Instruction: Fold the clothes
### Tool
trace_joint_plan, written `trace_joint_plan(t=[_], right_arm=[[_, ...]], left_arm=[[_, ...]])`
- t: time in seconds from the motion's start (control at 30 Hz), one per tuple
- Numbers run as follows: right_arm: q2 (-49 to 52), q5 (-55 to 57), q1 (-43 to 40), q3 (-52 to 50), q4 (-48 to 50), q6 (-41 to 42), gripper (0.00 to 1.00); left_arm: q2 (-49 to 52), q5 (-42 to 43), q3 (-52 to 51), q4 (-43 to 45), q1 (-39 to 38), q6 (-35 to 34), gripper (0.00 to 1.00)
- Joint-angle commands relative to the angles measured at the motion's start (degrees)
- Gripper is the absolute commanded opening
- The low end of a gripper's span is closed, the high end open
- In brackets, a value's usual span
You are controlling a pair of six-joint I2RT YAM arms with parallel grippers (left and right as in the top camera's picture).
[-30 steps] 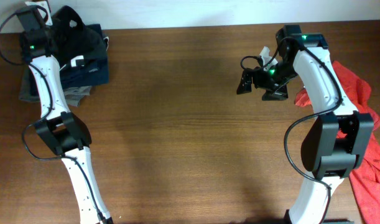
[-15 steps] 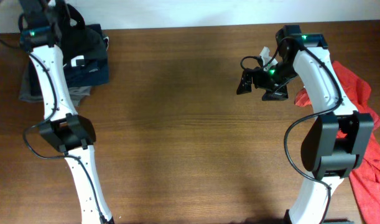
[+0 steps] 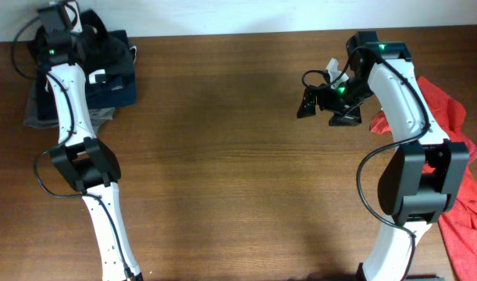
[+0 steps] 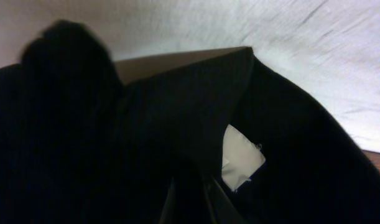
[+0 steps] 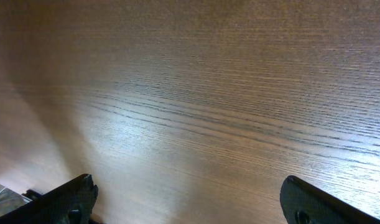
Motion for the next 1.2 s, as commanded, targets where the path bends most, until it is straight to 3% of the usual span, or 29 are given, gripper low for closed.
trace_joint_plan(t=[0.0,0.13,0.2,0.23,0.33,0.4,0.47,0.83,1.17], right_arm=[[0.09,0.55,-0.07,-0.22,0.15,1.46,0.99],[-0.68,1.25,-0.81,1.20,0.68,1.57,0.99],[-1.22,2.69,-1.27,2.89,0.63,1.57,0.99],[-1.77,3.61,-1.55,4.09,0.61,1.88,0.99],[-3.34,5.35,-2.16,6.88,-0.02,2.01,0.99],[-4.98,6.12,-2.36,8.28,-0.76,2.01,0.99],[-7.48,7.50,-2.34,8.96,-1.60,2.19,0.99],[-24.33,14.12,-2.19,8.90,-16.17,3.82,0.99],[-40.59,22.14,-2.19,8.31,-21.05,11.50,0.99]], left_arm=[[-0.07,0.39,0.63,-1.01,0.83,-2.40,0.16],[-3.89,2.34,4.04,-1.27,0.20,-2.38,0.17],[-6.43,2.34,5.97,-1.75,-0.44,-2.38,0.24],[-8.04,2.36,6.99,-2.25,-0.90,-2.38,0.31],[-12.81,3.10,7.78,-3.96,-2.45,-2.36,0.76],[-16.20,3.85,7.78,-5.84,-3.52,-2.38,0.91],[-19.43,3.82,7.78,-8.17,-4.70,-2.38,0.99],[-23.56,3.80,7.48,-14.84,-8.37,-2.38,0.99],[-23.56,3.78,7.43,-25.05,-8.35,-2.36,0.99]])
